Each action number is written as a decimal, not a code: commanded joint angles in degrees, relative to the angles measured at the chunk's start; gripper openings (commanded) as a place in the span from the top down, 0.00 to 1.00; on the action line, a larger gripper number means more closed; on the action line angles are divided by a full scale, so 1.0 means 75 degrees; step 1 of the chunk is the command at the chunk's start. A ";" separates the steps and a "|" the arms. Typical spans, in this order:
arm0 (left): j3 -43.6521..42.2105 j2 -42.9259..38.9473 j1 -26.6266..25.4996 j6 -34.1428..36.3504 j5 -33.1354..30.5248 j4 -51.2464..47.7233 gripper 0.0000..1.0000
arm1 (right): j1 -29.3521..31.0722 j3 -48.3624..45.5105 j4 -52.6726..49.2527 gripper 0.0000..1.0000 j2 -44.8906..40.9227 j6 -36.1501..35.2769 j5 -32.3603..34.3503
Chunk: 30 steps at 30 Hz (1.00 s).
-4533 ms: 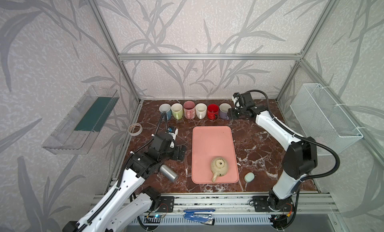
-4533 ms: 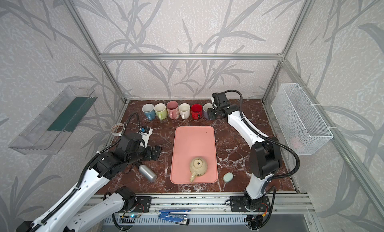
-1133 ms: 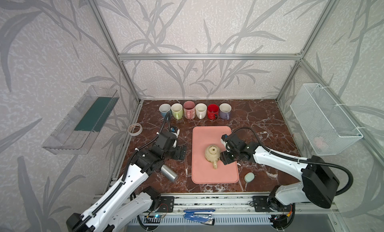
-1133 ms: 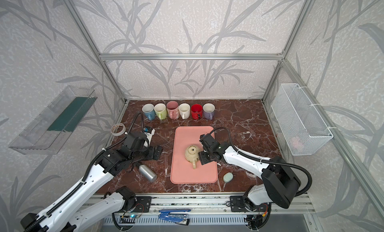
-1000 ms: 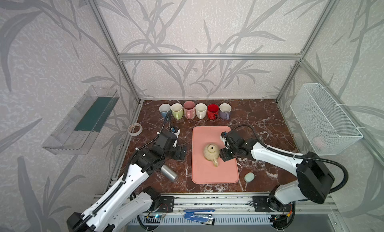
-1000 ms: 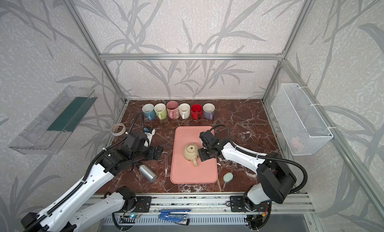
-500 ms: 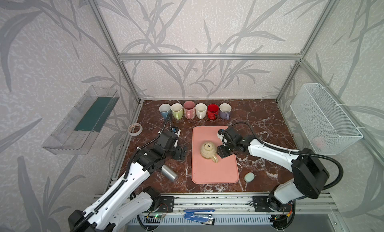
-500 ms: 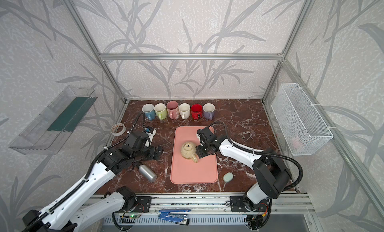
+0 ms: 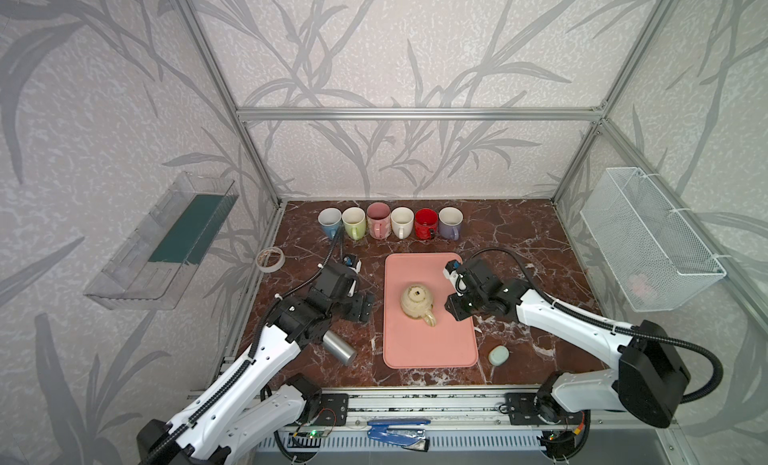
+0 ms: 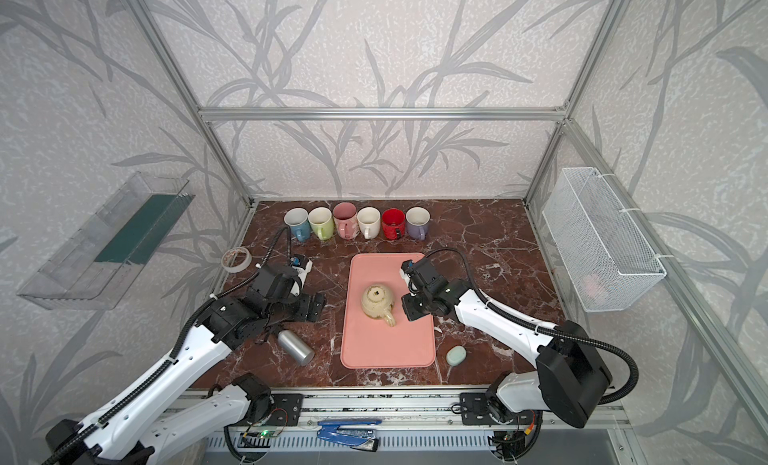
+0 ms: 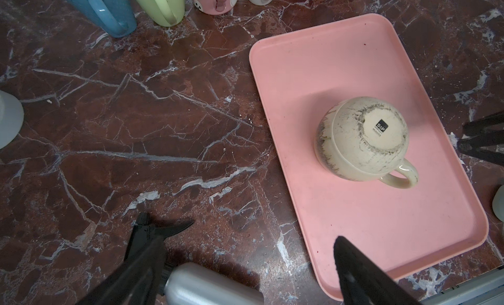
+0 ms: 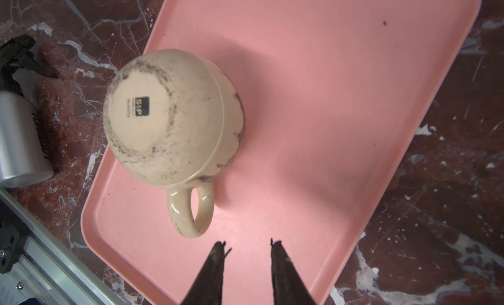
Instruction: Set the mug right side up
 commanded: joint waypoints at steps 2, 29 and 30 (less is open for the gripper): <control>0.0237 0.0050 -0.0161 -0.0161 -0.0110 -0.0225 0.12 | 0.0116 -0.0245 0.0112 0.73 -0.0222 0.0217 -0.0210; 0.0322 0.0281 -0.1217 -0.1274 -0.0758 -0.0677 0.34 | 0.1730 0.0647 0.1645 0.81 0.1492 0.0580 -0.0370; 0.0332 0.0304 -0.1243 -0.1305 -0.0751 -0.0672 0.34 | 0.1728 0.0657 0.1659 0.81 0.1474 0.0595 -0.0395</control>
